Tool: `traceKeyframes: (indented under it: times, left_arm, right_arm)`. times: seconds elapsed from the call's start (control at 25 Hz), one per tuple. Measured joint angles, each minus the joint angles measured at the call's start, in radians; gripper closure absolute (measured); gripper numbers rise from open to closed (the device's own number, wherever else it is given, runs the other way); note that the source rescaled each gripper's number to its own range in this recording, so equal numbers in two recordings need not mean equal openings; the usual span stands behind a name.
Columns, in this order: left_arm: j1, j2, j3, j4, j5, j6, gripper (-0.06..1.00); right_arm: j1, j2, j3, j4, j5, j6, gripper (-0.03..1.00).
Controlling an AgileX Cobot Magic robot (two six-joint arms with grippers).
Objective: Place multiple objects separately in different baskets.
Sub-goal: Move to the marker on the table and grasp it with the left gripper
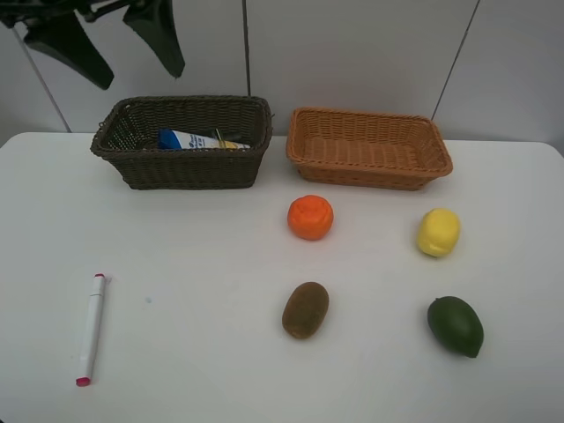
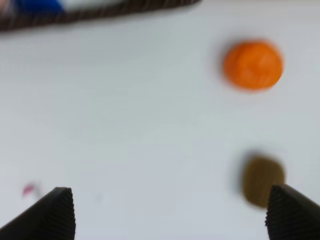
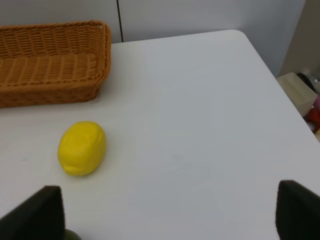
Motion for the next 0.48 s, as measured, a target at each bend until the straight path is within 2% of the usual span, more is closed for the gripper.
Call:
traceKeyframes:
  times: [0.24,0.36,0.48]
  left_arm:
    - [0.000,-0.267,0.448,0.032,-0.002,-0.098,-0.06]
    - [0.000,-0.277,0.590,0.043,-0.008,-0.132,-0.06]
    - [0.000,-0.246,0.690,0.046,-0.108,-0.142,-0.06]
  right_arm:
    - [0.000,0.000,0.000,0.000,0.000,0.000,-0.03]
    - [0.000,0.000,0.000,0.000,0.000,0.000,-0.03]
    - [0.000,0.000,0.000,0.000,0.000,0.000,-0.03]
